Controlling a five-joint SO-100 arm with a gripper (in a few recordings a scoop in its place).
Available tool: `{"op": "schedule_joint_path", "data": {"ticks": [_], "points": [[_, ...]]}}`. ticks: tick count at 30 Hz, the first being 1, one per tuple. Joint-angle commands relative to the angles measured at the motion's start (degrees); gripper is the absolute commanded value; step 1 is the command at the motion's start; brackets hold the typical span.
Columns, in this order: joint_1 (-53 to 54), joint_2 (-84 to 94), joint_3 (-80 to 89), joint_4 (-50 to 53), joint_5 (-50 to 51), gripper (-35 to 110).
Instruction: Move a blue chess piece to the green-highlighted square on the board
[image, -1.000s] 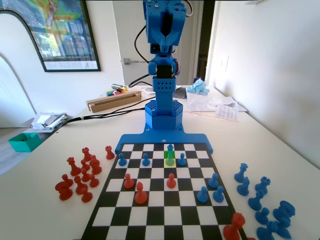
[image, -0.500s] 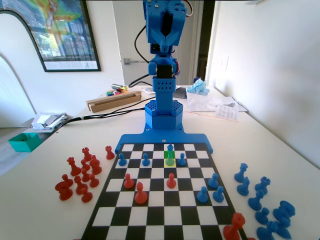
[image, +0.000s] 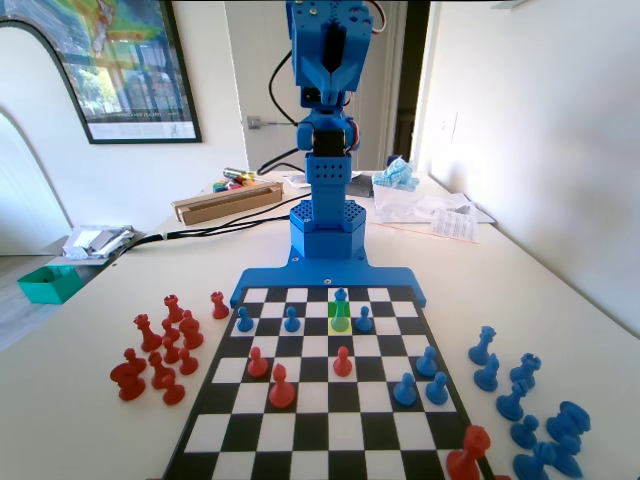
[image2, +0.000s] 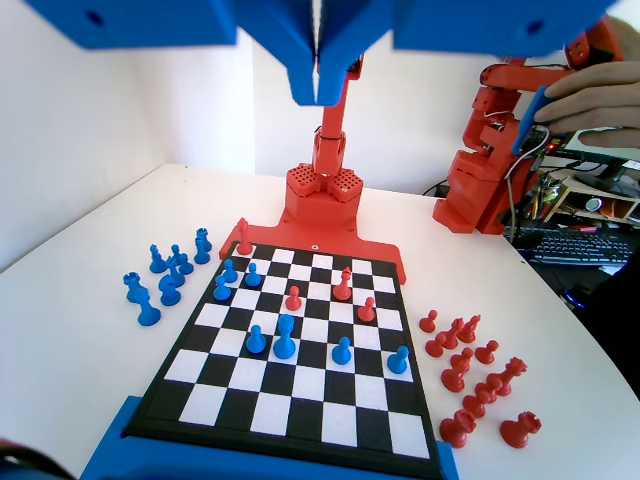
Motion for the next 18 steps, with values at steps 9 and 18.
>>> {"op": "schedule_joint_path", "data": {"ticks": [9, 18], "points": [[-6.86, -8.79, -13.62, 4.31, -9.40, 1], [-8.35, -27.51, -25.49, 13.27, -22.15, 1]]}}
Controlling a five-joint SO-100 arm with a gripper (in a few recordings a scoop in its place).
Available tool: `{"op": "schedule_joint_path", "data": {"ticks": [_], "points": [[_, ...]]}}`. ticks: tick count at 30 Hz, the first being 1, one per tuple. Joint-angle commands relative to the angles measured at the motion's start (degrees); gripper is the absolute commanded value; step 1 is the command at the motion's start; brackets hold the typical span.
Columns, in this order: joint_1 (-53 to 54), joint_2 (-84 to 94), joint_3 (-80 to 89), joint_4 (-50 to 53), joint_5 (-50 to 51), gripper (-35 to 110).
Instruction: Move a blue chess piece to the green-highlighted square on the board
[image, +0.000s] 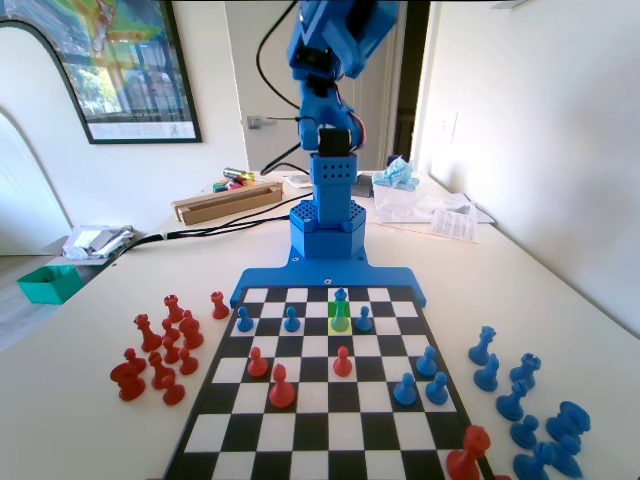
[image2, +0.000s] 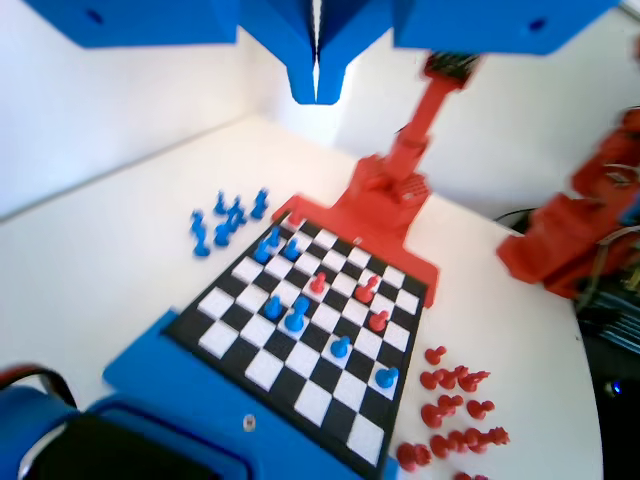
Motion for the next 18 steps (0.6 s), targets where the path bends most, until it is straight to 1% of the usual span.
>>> {"op": "schedule_joint_path", "data": {"ticks": [1, 4, 5, 8, 13, 18], "points": [[1.58, -8.61, -6.15, 3.52, -9.32, 1], [5.19, -14.41, -7.21, 3.52, -20.83, 1], [5.71, -16.26, -7.12, 2.55, -22.15, 1], [6.77, -21.53, -5.98, -0.35, -23.99, 1], [7.56, -29.88, -3.78, -6.42, -22.94, 1], [8.88, -35.51, -1.67, -8.26, -24.17, 2]]}}
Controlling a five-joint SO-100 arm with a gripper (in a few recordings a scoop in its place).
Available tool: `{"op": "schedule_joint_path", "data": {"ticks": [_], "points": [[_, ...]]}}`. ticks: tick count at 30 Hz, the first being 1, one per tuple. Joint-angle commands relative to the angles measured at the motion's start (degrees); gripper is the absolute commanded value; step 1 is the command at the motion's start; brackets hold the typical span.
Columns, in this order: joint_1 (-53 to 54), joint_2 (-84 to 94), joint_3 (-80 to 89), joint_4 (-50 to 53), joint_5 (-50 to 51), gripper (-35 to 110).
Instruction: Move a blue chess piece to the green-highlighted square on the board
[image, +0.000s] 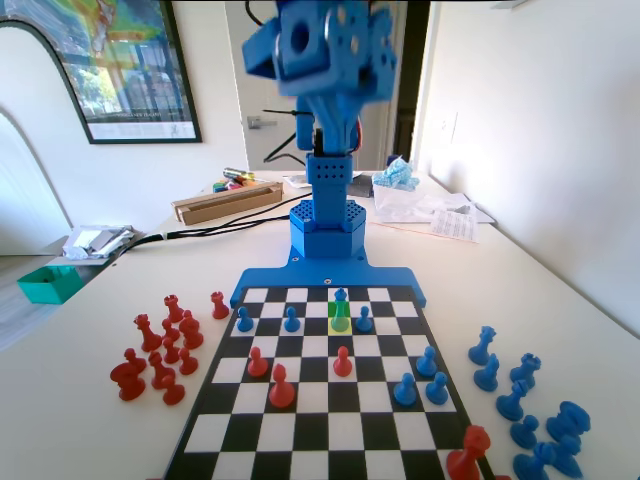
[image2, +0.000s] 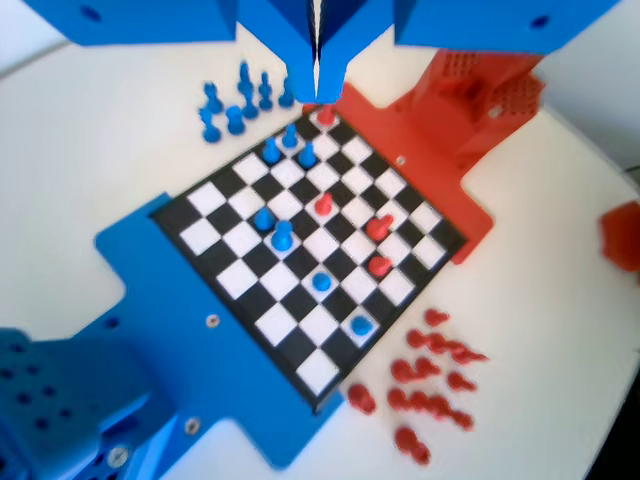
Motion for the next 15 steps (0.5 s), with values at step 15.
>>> {"op": "schedule_joint_path", "data": {"ticks": [15], "points": [[3.87, -13.18, 5.27, -6.94, -5.54, 11]]}}
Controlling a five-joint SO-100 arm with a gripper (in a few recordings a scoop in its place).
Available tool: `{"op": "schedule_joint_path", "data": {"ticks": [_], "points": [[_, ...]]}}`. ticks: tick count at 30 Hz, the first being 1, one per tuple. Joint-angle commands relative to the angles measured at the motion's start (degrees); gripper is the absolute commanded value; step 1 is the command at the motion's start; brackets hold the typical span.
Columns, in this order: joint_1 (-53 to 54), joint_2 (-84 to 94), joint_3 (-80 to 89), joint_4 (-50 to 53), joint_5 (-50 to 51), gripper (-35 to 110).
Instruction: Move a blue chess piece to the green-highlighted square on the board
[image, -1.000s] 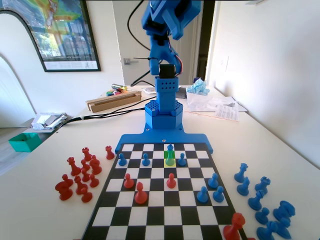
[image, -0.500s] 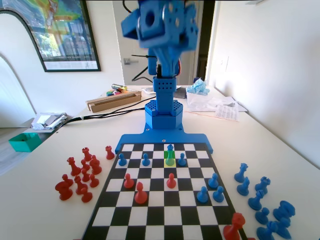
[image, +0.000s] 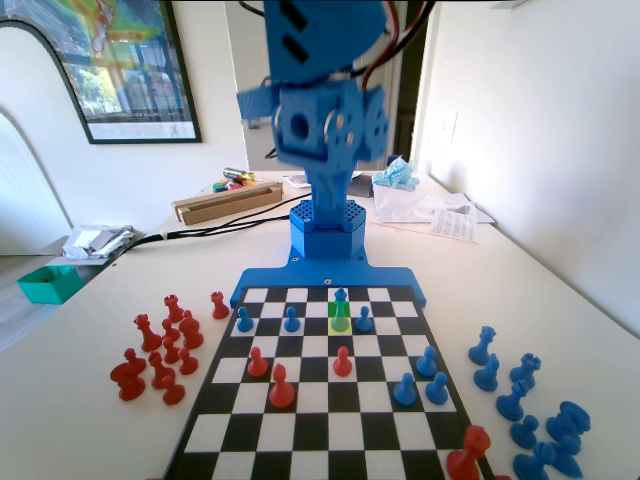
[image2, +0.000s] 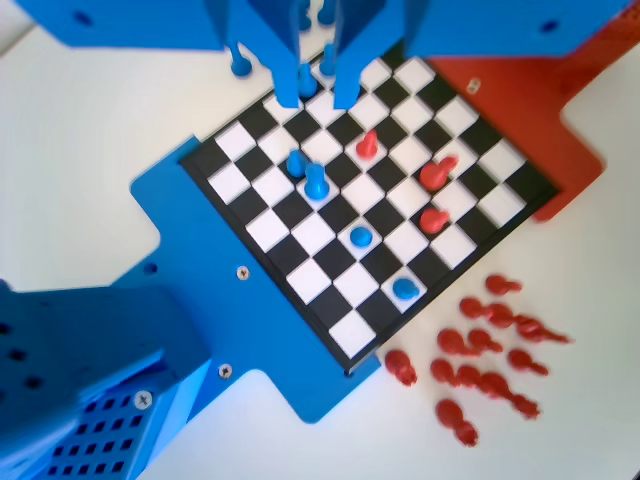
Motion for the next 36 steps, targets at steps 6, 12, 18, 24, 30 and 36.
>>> {"op": "schedule_joint_path", "data": {"ticks": [6, 12, 18, 24, 30, 36], "points": [[2.72, -3.69, 2.99, -8.35, -2.11, 12], [2.29, -3.87, 10.46, -16.35, -2.99, 12], [1.05, -3.96, 17.93, -25.40, -2.90, 13], [-0.26, -6.15, 18.46, -27.42, -1.23, 13], [-1.14, -8.44, 17.93, -29.62, 0.09, 13], [-3.25, -10.37, 17.75, -31.64, 2.37, 14]]}}
